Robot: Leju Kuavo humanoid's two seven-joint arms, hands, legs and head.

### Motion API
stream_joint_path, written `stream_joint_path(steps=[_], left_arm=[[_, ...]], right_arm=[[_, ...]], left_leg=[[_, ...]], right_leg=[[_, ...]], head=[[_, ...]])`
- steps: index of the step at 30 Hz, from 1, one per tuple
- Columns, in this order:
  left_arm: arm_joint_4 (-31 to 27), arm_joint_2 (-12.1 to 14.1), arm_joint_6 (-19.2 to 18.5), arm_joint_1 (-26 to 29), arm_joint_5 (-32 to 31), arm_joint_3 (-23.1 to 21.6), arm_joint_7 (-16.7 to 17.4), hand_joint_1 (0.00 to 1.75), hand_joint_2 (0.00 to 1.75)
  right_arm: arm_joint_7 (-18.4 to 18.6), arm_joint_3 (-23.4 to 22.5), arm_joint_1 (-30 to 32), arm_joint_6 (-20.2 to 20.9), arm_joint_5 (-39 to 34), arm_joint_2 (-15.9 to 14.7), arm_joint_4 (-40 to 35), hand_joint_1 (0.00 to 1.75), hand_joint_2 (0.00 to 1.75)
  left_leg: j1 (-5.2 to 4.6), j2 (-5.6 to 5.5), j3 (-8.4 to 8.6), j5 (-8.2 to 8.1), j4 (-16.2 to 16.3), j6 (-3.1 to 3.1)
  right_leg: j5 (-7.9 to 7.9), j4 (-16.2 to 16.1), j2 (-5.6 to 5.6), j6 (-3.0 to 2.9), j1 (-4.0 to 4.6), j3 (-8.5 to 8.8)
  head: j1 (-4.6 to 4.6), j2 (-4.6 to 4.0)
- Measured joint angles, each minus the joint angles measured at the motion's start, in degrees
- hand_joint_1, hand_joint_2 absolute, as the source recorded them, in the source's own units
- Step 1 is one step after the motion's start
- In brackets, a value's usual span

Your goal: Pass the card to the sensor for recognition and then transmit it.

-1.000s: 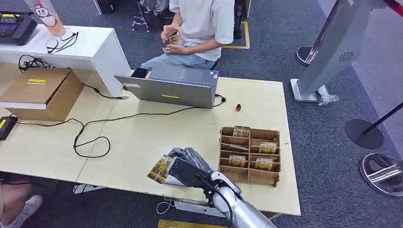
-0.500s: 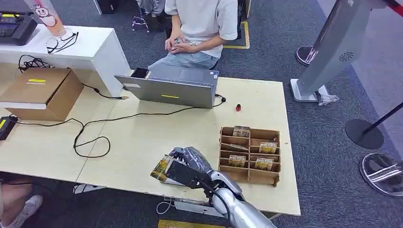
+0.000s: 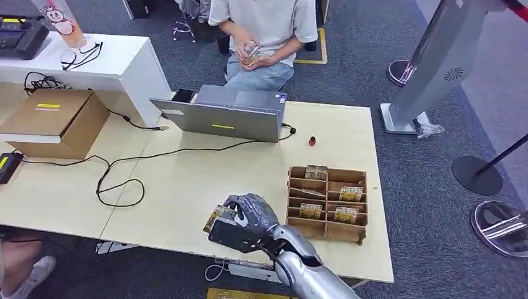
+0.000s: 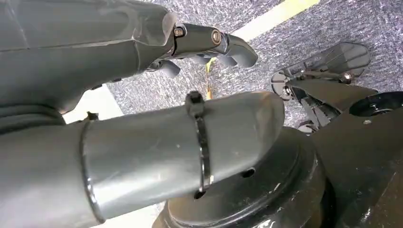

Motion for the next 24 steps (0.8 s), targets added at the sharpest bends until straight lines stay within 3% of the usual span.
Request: stream_joint_path(steps=[24], left_arm=[[0.00, -0.13, 0.04, -0.08, 0.55, -0.50, 0.00, 0.00, 0.00]], right_arm=[[3.52, 1.25, -0.32, -1.09, 10.16, 0.70, 1.62, 1.75, 1.75]], left_leg=[[0.00, 0.00, 0.00, 0.00, 0.00, 0.00]], right_leg=[[0.00, 0.00, 0.00, 0.00, 0.00, 0.00]], head=[[0.00, 0.00]])
